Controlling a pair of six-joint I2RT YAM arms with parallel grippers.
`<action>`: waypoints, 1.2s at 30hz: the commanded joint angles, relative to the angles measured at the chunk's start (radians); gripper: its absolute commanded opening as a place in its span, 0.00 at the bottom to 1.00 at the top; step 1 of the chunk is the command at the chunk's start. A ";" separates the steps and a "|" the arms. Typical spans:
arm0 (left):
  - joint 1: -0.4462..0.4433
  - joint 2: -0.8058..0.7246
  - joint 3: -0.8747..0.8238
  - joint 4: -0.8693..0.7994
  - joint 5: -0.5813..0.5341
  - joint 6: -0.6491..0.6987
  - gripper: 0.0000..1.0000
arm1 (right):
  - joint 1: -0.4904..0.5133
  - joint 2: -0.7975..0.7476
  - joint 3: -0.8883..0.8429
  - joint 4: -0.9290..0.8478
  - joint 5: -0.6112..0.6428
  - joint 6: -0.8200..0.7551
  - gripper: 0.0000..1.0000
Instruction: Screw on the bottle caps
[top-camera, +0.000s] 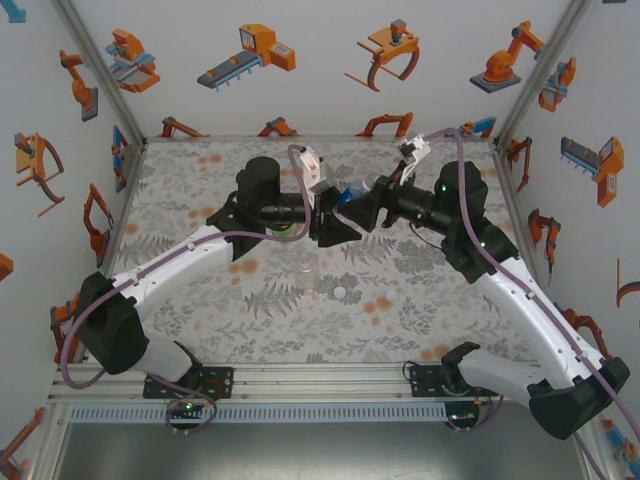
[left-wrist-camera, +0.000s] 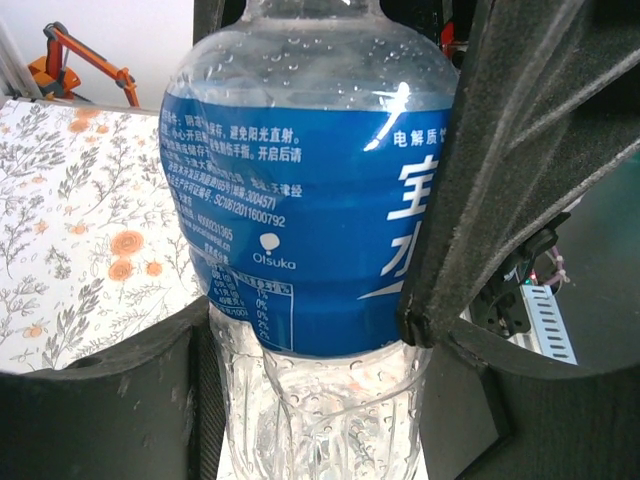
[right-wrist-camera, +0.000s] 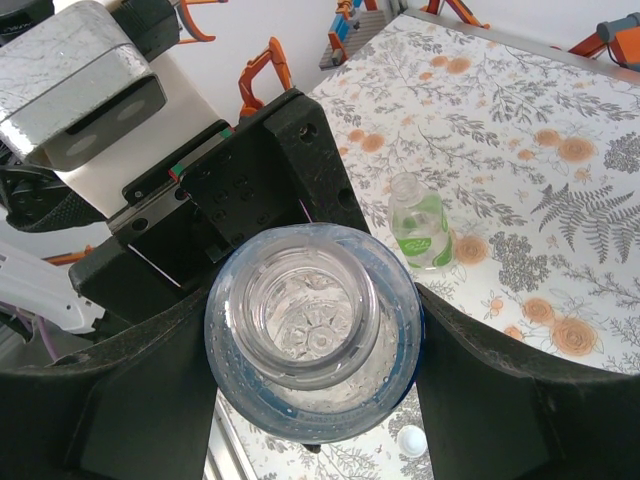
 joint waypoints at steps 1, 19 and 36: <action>0.001 -0.026 0.024 -0.057 -0.022 0.077 0.42 | 0.005 -0.029 0.012 0.032 0.012 0.061 0.55; 0.324 -0.280 -0.015 -0.438 -0.065 0.185 0.11 | 0.004 -0.045 0.014 -0.188 0.212 -0.041 0.73; 0.512 -0.393 -0.180 -0.408 0.054 0.171 0.00 | 0.002 0.122 -0.170 -0.451 0.473 0.082 0.64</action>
